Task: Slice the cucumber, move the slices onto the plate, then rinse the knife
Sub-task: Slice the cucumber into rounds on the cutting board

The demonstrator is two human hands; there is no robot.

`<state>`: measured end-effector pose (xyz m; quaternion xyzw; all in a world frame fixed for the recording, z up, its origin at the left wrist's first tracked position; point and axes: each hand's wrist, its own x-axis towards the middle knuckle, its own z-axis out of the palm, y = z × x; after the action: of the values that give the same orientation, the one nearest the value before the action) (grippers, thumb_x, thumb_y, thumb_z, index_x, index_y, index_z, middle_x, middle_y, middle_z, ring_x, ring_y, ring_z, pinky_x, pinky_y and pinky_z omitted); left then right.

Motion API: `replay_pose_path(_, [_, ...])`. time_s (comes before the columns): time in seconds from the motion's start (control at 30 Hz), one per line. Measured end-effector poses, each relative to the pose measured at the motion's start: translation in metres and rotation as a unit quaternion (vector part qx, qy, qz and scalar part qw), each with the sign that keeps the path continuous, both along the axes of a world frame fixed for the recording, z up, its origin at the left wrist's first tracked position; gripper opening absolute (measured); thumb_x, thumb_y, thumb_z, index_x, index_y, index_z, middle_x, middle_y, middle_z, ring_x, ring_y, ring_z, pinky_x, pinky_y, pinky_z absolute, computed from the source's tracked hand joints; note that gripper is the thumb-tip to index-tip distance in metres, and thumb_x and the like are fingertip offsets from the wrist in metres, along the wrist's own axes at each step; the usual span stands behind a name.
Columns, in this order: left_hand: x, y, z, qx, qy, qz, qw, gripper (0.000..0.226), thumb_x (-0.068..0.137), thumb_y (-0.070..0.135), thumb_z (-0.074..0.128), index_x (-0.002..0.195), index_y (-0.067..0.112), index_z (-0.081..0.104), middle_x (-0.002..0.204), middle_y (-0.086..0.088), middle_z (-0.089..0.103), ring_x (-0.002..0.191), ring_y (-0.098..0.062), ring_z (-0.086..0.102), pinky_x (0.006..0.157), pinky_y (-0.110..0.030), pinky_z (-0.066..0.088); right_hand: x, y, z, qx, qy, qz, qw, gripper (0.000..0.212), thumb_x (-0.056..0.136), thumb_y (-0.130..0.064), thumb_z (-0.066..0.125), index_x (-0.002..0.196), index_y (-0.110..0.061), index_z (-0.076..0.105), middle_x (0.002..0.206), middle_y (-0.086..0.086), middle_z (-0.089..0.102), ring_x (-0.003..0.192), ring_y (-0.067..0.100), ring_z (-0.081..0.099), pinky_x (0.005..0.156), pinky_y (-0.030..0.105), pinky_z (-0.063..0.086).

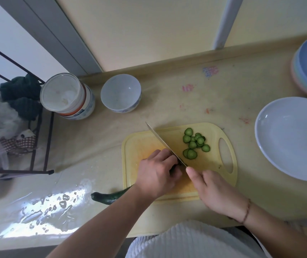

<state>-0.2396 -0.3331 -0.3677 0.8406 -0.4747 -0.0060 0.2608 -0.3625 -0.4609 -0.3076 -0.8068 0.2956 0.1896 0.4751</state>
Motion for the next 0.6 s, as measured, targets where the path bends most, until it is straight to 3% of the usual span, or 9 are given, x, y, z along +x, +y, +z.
replay_pose_path(0.1, [0.001,0.000,0.001,-0.005,-0.001,0.003,1.000,0.010,0.078,0.028,0.063,0.078,0.022,0.071,0.080,0.010,0.064,0.068,-0.017,0.059,0.039,-0.025,0.040,0.003,-0.002,-0.006,0.006,0.008,-0.009,1.000,0.069,0.079,-0.075,0.012,0.056,-0.014,0.035,0.043,-0.003,0.036,0.039,0.010,0.036,0.054,0.036,0.040])
replay_pose_path(0.43, [0.001,0.002,0.001,-0.011,0.001,-0.001,1.000,0.010,0.078,0.027,0.067,0.076,0.017,0.067,0.078,0.007,0.061,0.067,-0.017,0.058,0.039,-0.030,0.044,-0.002,-0.011,-0.003,0.063,0.001,-0.032,0.998,0.069,0.084,-0.071,0.021,0.062,-0.008,0.039,0.046,0.000,0.029,0.036,0.011,0.027,0.043,0.027,0.027])
replay_pose_path(0.6, [0.001,0.001,0.001,-0.015,0.007,0.005,1.000,0.010,0.078,0.028,0.064,0.074,0.019,0.066,0.075,0.008,0.059,0.065,-0.016,0.056,0.039,-0.028,0.042,-0.008,-0.007,0.009,0.058,-0.017,-0.017,0.998,0.068,0.088,-0.067,0.023,0.063,-0.005,0.034,0.047,-0.004,0.027,0.042,0.013,0.027,0.048,0.031,0.030])
